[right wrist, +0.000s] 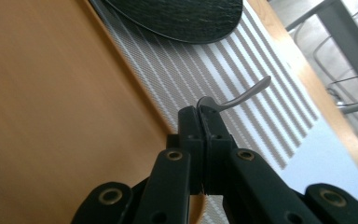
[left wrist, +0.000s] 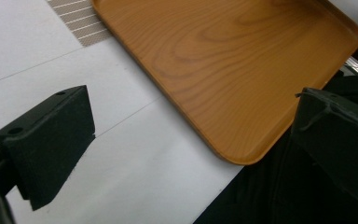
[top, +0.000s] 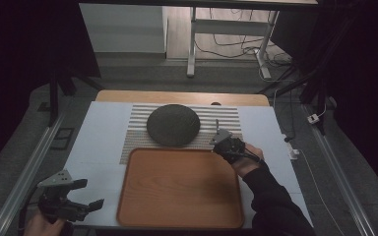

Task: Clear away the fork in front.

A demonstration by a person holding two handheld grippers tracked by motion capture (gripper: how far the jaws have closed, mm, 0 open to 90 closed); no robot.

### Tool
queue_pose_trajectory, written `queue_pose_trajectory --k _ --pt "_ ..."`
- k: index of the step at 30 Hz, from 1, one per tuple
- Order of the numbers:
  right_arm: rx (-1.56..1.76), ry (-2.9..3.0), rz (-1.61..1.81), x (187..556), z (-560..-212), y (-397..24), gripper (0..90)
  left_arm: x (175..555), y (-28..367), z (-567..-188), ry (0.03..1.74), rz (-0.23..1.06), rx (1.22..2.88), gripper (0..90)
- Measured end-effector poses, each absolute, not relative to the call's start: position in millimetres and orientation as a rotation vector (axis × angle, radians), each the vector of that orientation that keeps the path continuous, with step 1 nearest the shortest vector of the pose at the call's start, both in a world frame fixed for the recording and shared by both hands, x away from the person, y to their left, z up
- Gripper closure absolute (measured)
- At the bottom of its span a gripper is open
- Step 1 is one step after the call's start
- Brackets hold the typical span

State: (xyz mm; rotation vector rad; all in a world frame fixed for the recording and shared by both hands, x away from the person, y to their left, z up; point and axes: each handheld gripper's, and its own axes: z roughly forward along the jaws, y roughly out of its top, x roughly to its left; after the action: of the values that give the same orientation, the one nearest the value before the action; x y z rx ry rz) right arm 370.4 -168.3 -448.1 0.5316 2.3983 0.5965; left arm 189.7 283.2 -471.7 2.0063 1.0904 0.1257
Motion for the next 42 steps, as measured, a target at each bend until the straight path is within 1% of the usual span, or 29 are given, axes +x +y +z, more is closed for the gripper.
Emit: queue_pose_trajectory --k 9,26,37,42 --pt "0.630 2.428 0.775 354.4 -437.2 -187.2 89.3 193.9 277.2 -473.1 1.012 0.128 2.034 0.0" --pt "0.717 2.481 1.087 322.3 -425.1 -221.1 89.3 211.3 261.3 -468.9 0.960 0.110 2.033 0.0" --pt "0.697 2.541 1.228 302.7 -424.7 -226.3 89.3 234.8 243.4 -462.2 0.913 0.076 2.059 0.0" --pt "0.666 2.576 1.251 296.2 -425.3 -223.8 89.3 245.4 233.3 -460.0 0.871 0.083 2.091 0.0"
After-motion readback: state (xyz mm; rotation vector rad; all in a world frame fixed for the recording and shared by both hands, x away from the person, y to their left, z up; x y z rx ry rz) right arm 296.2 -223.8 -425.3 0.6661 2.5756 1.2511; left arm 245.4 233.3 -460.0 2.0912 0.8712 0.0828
